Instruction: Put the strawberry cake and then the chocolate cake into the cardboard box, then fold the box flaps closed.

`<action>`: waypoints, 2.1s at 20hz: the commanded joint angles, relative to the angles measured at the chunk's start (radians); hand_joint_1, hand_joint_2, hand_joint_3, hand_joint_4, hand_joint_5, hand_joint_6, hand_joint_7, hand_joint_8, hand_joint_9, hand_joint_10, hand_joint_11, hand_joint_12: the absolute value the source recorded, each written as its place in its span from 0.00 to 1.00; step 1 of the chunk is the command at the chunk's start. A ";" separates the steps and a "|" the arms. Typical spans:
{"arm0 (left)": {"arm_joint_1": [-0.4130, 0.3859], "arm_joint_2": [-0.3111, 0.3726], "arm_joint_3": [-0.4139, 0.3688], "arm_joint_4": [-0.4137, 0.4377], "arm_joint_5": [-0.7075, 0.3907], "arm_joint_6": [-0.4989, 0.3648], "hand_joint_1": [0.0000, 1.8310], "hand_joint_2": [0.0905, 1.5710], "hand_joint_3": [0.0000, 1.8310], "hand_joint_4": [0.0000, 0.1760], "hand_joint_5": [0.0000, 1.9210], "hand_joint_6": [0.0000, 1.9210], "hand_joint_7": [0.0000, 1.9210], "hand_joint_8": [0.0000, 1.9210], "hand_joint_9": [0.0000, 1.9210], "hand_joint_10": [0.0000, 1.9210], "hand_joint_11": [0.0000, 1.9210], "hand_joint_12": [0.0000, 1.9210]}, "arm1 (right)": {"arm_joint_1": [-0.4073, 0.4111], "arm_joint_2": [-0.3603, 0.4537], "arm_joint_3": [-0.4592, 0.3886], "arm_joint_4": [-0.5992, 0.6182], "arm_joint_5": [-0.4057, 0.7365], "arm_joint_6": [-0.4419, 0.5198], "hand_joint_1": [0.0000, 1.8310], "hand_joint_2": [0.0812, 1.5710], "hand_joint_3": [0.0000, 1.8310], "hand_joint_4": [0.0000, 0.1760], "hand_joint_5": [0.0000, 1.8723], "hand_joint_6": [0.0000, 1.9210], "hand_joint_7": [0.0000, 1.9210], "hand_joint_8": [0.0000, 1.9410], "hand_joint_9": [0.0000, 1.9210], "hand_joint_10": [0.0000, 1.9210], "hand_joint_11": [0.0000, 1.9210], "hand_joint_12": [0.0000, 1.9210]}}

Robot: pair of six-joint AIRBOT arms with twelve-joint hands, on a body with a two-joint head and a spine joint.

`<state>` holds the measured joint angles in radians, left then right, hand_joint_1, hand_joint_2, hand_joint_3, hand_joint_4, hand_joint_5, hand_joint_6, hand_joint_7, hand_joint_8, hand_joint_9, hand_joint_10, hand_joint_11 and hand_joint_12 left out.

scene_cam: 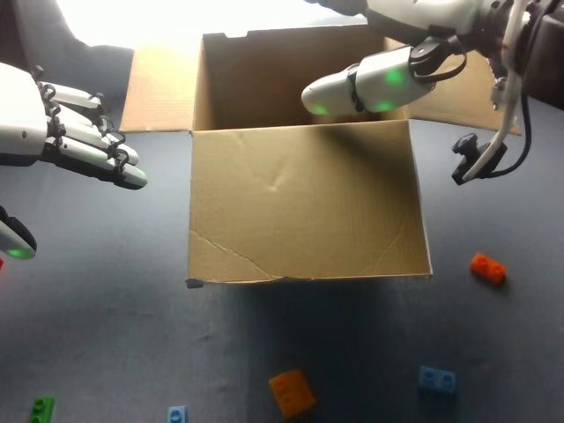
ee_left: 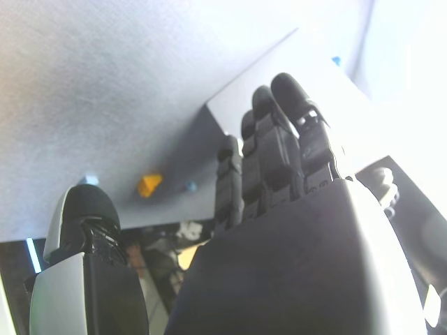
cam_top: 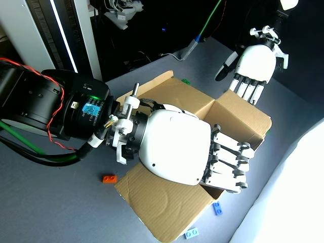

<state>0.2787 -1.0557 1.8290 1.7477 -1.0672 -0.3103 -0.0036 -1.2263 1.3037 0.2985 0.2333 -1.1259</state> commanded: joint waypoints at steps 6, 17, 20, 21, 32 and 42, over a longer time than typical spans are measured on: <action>-0.009 0.007 0.000 -0.076 0.059 0.029 0.27 0.64 0.00 0.49 0.10 0.00 0.12 0.00 0.16 0.00 0.00 0.56 | 0.055 0.108 -0.050 -0.009 0.043 0.002 0.16 0.62 0.00 0.02 0.01 0.00 0.02 0.00 0.04 0.00 0.00 0.17; -0.105 0.008 0.004 -0.128 0.152 0.025 0.22 0.68 0.00 0.35 0.10 0.00 0.12 0.00 0.15 0.00 0.00 0.48 | -0.087 0.467 -0.268 0.139 0.210 -0.001 0.06 0.65 0.00 0.01 0.04 0.00 0.06 0.00 0.06 0.00 0.00 0.20; -0.163 0.008 0.006 -0.101 0.154 0.008 0.17 0.71 0.01 0.15 0.11 0.00 0.11 0.00 0.14 0.00 0.00 0.41 | -0.195 0.502 -0.276 0.239 0.253 -0.004 0.03 0.67 0.00 0.01 0.07 0.00 0.07 0.00 0.06 0.00 0.00 0.19; -0.182 0.008 0.004 -0.094 0.154 0.004 0.12 0.73 0.01 0.07 0.11 0.00 0.12 0.00 0.13 0.00 0.00 0.39 | -0.229 0.505 -0.276 0.238 0.264 -0.008 0.00 0.68 0.00 0.00 0.06 0.00 0.07 0.00 0.06 0.00 0.00 0.19; -0.315 0.008 -0.015 -0.020 0.144 -0.050 0.00 0.79 0.00 0.00 0.09 0.00 0.09 0.00 0.07 0.00 0.00 0.22 | -0.467 0.464 -0.275 0.106 0.353 -0.020 0.00 0.73 0.00 0.00 0.07 0.00 0.07 0.00 0.05 0.00 0.00 0.12; -0.343 0.024 -0.136 0.019 0.156 -0.079 0.00 0.78 0.00 0.00 0.07 0.00 0.09 0.00 0.07 0.00 0.00 0.22 | -0.609 0.349 -0.221 0.104 0.426 -0.032 0.00 0.73 0.00 0.00 0.07 0.00 0.08 0.00 0.06 0.00 0.00 0.09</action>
<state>-0.0471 -1.0500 1.6821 1.8404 -0.9272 -0.3897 -0.6155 -0.8940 1.0782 0.4072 0.5446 -1.1587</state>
